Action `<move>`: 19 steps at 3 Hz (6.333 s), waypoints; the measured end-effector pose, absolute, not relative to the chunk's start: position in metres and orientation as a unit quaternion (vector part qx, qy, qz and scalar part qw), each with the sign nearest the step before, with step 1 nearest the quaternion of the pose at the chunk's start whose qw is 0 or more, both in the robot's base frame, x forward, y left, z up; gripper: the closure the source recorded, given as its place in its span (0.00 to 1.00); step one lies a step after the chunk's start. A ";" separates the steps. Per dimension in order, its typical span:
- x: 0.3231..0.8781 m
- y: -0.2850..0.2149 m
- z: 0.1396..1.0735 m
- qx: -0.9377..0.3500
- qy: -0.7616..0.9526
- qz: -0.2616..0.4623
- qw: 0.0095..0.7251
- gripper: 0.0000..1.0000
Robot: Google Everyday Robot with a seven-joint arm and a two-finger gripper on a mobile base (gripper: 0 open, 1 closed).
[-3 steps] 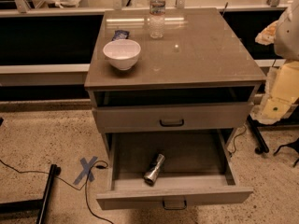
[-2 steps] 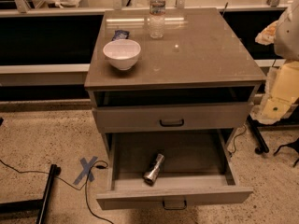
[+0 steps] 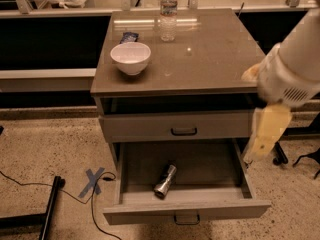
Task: Pick redbull can from middle drawer and place on counter
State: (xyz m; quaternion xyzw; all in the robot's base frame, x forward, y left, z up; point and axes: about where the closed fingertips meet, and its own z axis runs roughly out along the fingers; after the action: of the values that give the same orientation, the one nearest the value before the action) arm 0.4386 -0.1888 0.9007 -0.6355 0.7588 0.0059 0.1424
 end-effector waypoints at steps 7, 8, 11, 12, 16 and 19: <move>0.408 -0.105 0.679 -0.818 0.551 0.061 0.151 0.00; 0.410 -0.043 0.628 -0.854 0.466 0.089 0.216 0.00; 0.442 -0.025 0.623 -0.868 0.439 0.048 0.227 0.00; 0.482 -0.023 0.595 -0.904 0.388 0.011 0.181 0.00; 0.528 -0.059 0.491 -0.957 0.278 -0.018 0.080 0.00; 0.534 -0.050 0.381 -0.974 0.224 -0.001 0.033 0.00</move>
Offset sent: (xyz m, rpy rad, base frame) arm -0.0203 0.0094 -0.0685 0.1115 0.0271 0.0731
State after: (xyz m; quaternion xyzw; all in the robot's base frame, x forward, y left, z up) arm 0.5336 -0.0505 0.3808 -0.9739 0.2243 -0.0013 0.0333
